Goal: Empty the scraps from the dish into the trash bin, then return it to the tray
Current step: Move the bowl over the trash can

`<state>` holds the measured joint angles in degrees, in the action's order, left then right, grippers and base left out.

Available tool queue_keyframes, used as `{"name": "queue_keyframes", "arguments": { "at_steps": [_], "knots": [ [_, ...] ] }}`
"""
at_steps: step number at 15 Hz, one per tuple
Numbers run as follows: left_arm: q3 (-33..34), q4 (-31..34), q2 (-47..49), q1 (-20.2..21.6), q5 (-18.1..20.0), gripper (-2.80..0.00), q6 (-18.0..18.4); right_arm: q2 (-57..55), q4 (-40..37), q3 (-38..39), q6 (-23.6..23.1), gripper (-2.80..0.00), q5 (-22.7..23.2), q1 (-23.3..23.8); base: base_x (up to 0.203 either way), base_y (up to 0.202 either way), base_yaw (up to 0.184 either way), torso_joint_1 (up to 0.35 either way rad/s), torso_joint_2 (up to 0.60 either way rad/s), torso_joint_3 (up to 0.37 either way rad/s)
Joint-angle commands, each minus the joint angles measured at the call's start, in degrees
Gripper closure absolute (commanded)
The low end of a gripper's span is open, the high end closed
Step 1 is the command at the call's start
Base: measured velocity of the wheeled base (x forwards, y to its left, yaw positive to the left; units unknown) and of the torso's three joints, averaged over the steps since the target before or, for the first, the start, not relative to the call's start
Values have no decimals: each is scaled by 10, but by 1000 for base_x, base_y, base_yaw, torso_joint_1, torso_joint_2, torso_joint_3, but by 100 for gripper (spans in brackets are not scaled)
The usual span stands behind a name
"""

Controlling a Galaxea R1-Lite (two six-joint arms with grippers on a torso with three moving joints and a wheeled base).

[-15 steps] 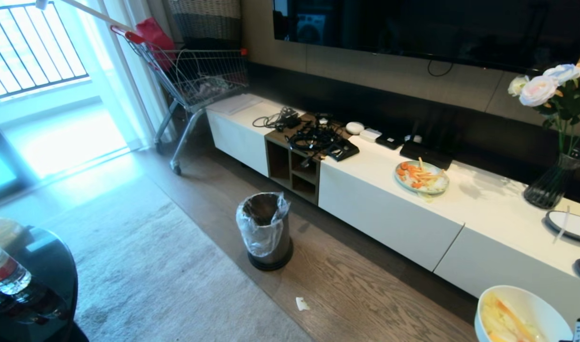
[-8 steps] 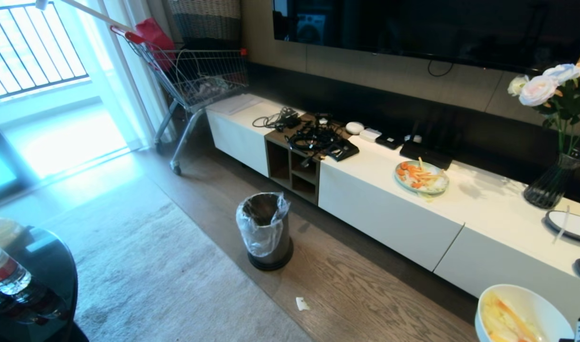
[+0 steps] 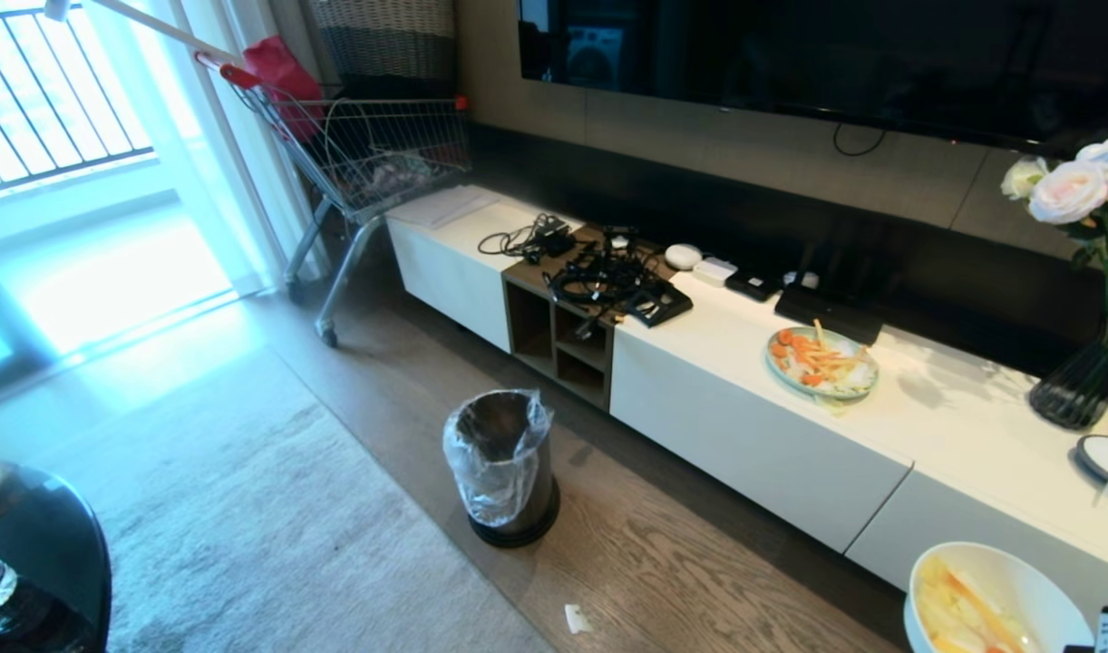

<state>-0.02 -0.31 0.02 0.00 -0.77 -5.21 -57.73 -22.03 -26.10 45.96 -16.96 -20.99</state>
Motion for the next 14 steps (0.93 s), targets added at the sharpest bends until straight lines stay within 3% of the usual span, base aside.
{"name": "queue_keyframes", "arguments": {
  "at_steps": [1, 6, 14],
  "knots": [
    [0, 0, 0, 0, 0, 0, -1, -1, 0, 0, 3, 0, -1, -2, 190, 0, 2, 7, 2, 3],
    [0, 0, 0, 0, 0, 0, -1, 1, 1, 1, 3, 0, -3, -15, 174, 0, 3, 4, 3, 2],
    [0, 0, 0, 0, 0, 0, -1, 2, 1, 0, 4, 0, -6, -34, 0, 0, 0, 0, 0, 0]
  ]
}}
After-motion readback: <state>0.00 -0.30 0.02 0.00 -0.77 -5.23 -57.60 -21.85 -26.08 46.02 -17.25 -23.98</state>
